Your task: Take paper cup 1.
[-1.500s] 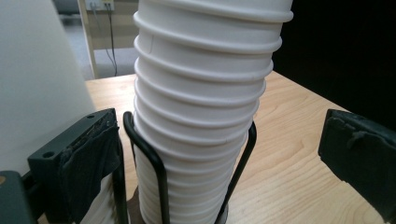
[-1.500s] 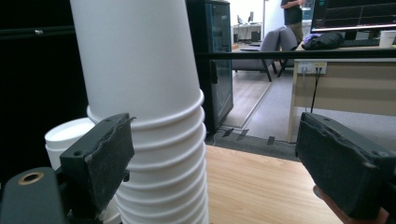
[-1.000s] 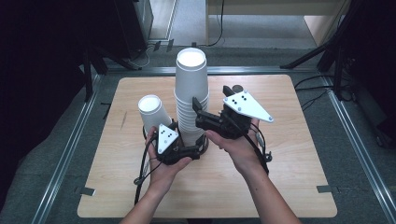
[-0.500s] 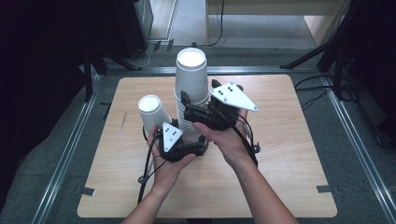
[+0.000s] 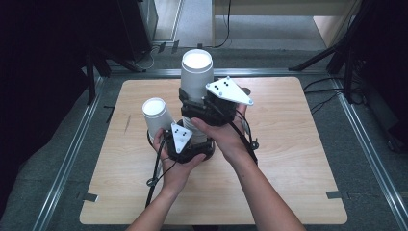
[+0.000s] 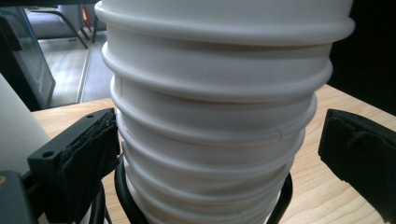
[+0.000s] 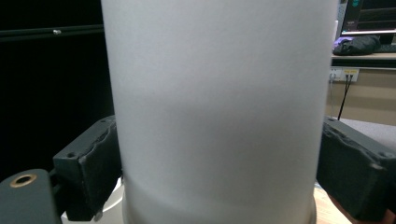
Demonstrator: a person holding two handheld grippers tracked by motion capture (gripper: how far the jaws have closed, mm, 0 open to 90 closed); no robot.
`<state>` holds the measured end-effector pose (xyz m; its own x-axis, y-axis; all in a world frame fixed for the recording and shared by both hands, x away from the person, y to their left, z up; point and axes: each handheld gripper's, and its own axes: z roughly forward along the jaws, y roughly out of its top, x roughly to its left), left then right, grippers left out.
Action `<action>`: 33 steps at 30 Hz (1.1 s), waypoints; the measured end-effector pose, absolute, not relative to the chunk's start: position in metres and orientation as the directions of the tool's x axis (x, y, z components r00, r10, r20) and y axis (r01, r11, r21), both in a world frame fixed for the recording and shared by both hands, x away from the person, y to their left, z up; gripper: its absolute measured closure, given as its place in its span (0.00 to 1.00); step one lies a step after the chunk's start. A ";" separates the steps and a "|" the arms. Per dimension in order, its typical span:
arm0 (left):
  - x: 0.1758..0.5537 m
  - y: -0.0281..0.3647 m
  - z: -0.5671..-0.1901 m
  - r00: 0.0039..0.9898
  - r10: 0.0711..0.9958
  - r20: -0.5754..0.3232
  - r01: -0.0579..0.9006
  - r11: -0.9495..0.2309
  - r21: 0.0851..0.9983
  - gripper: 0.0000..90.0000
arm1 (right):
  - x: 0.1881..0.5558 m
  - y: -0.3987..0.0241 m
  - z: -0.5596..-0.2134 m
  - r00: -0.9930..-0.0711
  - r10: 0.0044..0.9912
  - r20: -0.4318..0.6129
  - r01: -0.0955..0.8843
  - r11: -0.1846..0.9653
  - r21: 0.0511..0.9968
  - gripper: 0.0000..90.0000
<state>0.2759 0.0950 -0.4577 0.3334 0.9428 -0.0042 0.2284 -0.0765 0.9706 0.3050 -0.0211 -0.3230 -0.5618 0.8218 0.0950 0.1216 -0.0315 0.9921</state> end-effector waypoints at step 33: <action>0.270 0.096 -0.452 0.331 0.944 0.009 0.192 -0.077 0.978 0.02 | 0.306 -0.025 -0.306 -0.584 0.803 0.114 0.123 -0.052 0.991 0.14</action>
<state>0.2700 0.0963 -0.4523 0.3310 0.9436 0.0092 0.1924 -0.0771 0.9783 0.3059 -0.0249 -0.3059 -0.5844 0.8034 0.1143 0.1227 -0.0518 0.9911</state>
